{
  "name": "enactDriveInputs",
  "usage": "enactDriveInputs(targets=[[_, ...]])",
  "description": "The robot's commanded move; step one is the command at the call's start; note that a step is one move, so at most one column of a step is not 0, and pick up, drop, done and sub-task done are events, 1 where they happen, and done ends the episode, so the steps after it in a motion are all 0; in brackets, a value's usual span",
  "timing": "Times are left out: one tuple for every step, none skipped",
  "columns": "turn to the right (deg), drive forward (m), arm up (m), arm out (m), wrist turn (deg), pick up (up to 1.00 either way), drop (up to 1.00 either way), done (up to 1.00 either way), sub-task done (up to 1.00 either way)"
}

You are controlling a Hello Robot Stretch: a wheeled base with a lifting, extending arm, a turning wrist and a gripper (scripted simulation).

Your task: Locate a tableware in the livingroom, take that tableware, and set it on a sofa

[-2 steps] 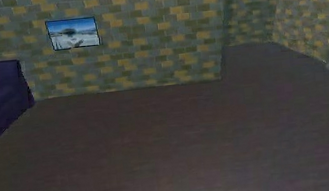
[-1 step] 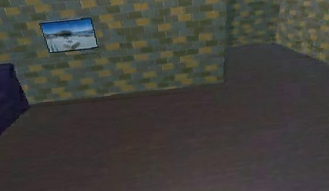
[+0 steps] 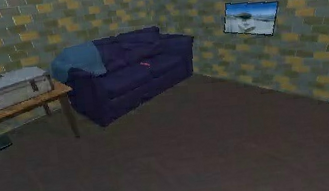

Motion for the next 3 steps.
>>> enactDriveInputs(targets=[[-39.0, 0.00, 0.00, 0.00, 0.0, 0.00, 0.00, 0.00, 0.00], [-3.0, 0.00, 0.00, 0.00, 0.0, 0.00, 0.00, 0.00, 0.00], [0.0, 0.60, 0.00, 0.00, 0.0, 0.00, 0.00, 0.00, 0.00]])
